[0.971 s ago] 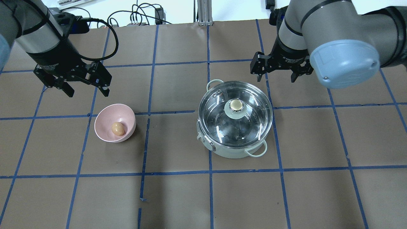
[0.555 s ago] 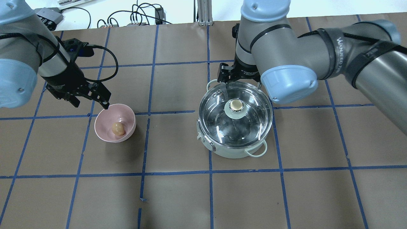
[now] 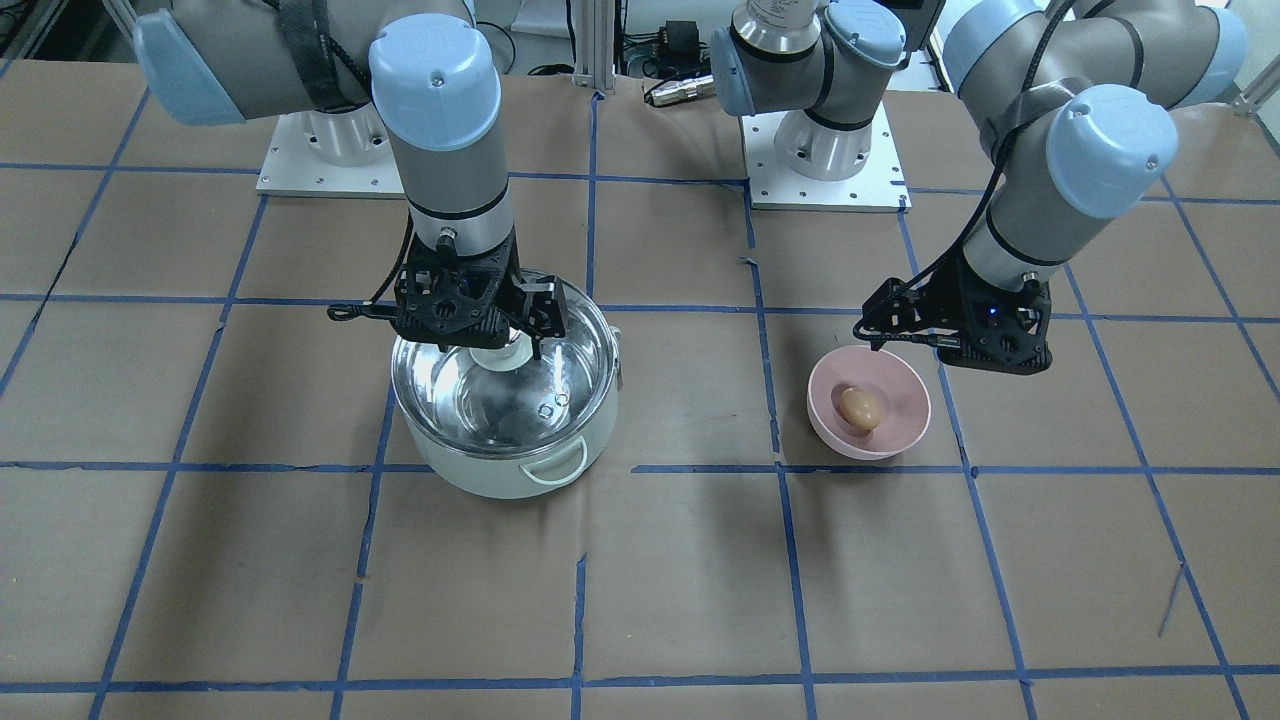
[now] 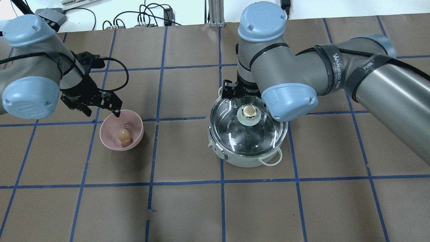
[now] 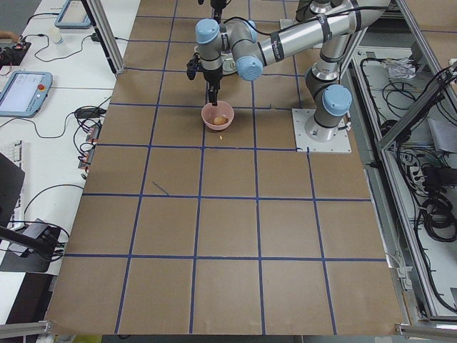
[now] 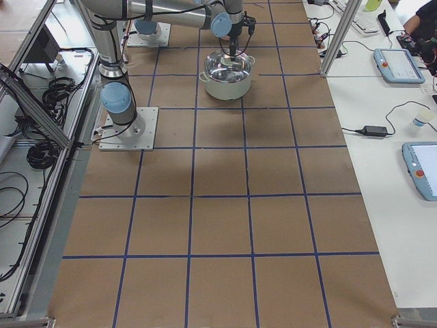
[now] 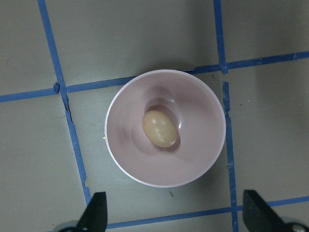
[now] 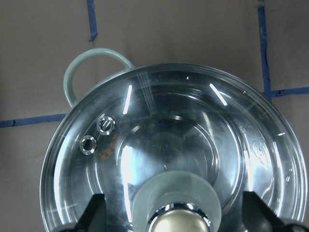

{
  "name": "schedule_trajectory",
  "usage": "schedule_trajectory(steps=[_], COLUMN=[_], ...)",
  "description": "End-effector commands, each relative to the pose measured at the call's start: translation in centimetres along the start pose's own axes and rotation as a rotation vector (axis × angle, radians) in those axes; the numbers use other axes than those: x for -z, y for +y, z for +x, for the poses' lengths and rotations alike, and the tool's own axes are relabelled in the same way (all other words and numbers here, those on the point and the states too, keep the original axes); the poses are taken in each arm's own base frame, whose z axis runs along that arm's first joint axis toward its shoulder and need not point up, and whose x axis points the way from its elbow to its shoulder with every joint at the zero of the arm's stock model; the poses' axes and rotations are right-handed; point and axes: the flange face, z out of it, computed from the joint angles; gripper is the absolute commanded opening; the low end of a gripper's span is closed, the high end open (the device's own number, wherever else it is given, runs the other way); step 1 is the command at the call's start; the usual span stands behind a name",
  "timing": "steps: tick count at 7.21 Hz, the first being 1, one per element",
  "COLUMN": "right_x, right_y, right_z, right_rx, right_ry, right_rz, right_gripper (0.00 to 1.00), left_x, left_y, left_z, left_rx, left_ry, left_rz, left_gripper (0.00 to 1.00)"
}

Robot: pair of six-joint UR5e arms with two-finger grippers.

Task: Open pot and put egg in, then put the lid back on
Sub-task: 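Lower the left gripper into the pink bowl while the right descends onto the knob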

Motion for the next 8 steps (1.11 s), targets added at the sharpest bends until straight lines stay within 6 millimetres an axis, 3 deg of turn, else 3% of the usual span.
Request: schedule_trajectory(steps=[1,2,3,4,7,8], right_x=[-0.9,-1.7,-1.7,-1.7,-1.5,-1.3], right_y=[0.7,1.0,1.1,1.0,0.9,0.5], right_z=[-0.2,0.0,0.0,0.0,0.0,0.5], right_rx=[-0.002,0.009,0.009,0.013,0.021,0.012], right_ry=[0.008,0.014,0.014,0.014,0.016,0.017], right_rz=[-0.019,-0.033,-0.033,-0.033,-0.027,-0.029], right_gripper=[1.00,0.99,0.98,0.90,0.37,0.26], left_x=[-4.6,-6.5,-7.0,-7.6,-9.1,-9.3], left_y=[-0.7,-0.9,-0.6,-0.3,0.6,0.6], left_z=[-0.2,0.1,0.5,0.7,1.1,1.1], left_rx=[0.108,0.160,0.220,0.283,0.425,0.465], left_ry=[-0.011,-0.005,-0.003,0.000,0.017,0.020], left_rz=[0.041,0.034,0.025,0.026,0.080,0.082], left_gripper=[1.00,1.00,1.00,1.00,1.00,1.00])
